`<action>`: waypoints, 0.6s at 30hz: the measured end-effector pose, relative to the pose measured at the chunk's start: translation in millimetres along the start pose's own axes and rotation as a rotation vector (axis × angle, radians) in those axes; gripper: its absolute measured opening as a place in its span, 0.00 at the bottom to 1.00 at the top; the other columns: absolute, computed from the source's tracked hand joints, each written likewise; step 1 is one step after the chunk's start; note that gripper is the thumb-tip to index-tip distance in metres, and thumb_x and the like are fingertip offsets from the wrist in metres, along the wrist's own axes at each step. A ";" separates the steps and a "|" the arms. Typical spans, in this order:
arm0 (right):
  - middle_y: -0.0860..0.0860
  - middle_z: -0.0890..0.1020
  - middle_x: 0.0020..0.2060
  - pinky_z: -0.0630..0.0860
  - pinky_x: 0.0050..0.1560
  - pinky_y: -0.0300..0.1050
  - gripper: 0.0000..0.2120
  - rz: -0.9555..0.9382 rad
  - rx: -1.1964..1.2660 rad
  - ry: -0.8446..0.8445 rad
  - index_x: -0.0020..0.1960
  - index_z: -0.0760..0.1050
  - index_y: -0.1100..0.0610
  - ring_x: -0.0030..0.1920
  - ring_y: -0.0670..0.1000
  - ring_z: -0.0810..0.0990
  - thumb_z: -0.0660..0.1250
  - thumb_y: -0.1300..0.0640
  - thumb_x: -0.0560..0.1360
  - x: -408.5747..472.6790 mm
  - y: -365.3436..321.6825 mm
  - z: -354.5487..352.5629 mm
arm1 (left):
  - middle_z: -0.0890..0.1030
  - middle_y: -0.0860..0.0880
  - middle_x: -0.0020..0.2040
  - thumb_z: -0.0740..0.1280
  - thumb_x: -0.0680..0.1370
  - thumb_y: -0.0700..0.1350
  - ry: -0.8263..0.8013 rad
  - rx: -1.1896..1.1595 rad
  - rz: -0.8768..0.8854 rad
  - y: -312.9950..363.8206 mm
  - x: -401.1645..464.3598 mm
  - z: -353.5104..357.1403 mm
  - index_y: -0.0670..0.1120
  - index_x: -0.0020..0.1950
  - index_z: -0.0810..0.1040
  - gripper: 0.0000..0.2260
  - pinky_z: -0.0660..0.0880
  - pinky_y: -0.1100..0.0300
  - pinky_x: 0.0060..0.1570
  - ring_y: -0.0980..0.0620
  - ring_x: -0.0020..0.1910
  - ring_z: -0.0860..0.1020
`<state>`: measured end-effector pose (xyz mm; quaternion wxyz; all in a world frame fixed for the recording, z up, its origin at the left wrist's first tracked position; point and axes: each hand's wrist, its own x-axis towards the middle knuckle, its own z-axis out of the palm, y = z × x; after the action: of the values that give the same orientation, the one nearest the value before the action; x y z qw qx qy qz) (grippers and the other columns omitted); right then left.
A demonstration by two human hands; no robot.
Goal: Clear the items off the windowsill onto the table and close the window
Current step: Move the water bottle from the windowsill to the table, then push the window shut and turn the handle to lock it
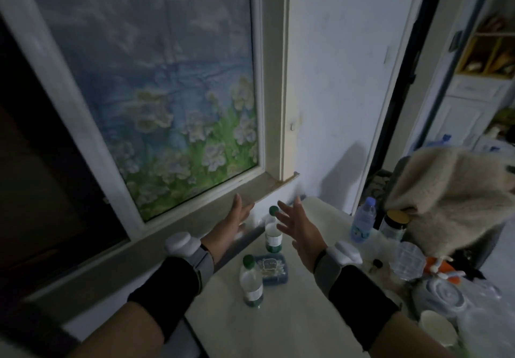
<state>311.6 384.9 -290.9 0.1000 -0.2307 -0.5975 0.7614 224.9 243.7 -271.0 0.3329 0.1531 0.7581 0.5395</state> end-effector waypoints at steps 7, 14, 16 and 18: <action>0.50 0.70 0.72 0.60 0.64 0.48 0.33 -0.088 -0.070 -0.144 0.73 0.65 0.49 0.72 0.55 0.68 0.41 0.34 0.77 -61.9 -43.1 23.5 | 0.57 0.51 0.77 0.36 0.74 0.68 0.043 -0.030 0.149 35.5 -87.3 -14.6 0.59 0.73 0.59 0.33 0.47 0.43 0.75 0.47 0.75 0.58; 0.47 0.70 0.72 0.45 0.74 0.66 0.32 -0.165 -0.131 -0.337 0.72 0.65 0.44 0.72 0.53 0.67 0.39 0.33 0.76 -118.2 -94.3 63.1 | 0.58 0.53 0.77 0.36 0.73 0.68 0.148 -0.006 0.325 71.4 -176.4 -32.6 0.60 0.73 0.59 0.32 0.46 0.47 0.75 0.49 0.75 0.58; 0.46 0.70 0.72 0.45 0.74 0.66 0.32 -0.212 -0.145 -0.411 0.72 0.64 0.43 0.72 0.53 0.67 0.40 0.33 0.76 -136.2 -109.8 80.2 | 0.57 0.53 0.77 0.36 0.75 0.66 0.179 -0.009 0.371 81.4 -207.0 -43.4 0.59 0.73 0.59 0.30 0.46 0.49 0.75 0.50 0.75 0.56; 0.45 0.71 0.71 0.47 0.74 0.64 0.31 -0.252 -0.158 -0.478 0.72 0.65 0.43 0.71 0.52 0.68 0.41 0.33 0.75 -152.0 -123.6 95.1 | 0.56 0.52 0.77 0.38 0.73 0.69 0.242 0.009 0.426 97.0 -227.8 -49.2 0.55 0.75 0.57 0.35 0.47 0.48 0.75 0.50 0.76 0.55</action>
<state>384.4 270.5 -120.5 0.0317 0.0245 -0.6857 0.7267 346.2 109.9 -94.7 0.1180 0.2452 0.7454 0.6086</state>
